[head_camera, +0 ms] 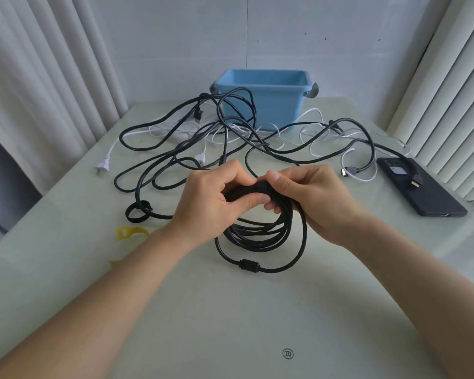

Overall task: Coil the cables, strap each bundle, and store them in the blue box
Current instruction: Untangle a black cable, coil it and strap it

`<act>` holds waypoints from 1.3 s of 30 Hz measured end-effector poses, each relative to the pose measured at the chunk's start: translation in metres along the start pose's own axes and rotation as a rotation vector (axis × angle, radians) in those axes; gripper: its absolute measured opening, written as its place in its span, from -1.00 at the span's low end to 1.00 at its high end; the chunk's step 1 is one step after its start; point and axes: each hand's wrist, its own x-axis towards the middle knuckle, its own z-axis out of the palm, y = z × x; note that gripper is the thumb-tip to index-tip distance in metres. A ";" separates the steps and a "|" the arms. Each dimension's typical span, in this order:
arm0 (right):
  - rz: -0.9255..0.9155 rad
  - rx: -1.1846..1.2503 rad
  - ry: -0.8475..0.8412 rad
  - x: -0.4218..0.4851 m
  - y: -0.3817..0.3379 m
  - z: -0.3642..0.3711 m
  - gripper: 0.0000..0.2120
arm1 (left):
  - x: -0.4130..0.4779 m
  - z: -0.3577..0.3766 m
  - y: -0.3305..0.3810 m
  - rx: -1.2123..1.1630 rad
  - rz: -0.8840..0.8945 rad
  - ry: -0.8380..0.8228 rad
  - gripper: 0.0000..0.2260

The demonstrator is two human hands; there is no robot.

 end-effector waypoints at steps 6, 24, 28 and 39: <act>-0.053 -0.268 -0.059 0.002 0.001 -0.002 -0.88 | 0.006 0.000 0.007 -0.215 -0.364 -0.140 -0.72; 0.139 -0.028 0.054 0.009 -0.001 -0.026 -0.68 | 0.009 0.000 -0.001 -0.660 -0.812 -0.177 -0.84; 0.096 -0.345 -0.168 0.003 -0.007 -0.032 -0.74 | 0.010 0.000 0.001 -0.516 -0.774 -0.052 -0.77; -0.003 -0.076 0.021 0.027 -0.030 -0.043 -0.83 | 0.072 -0.010 0.012 -0.587 -0.773 0.010 -0.86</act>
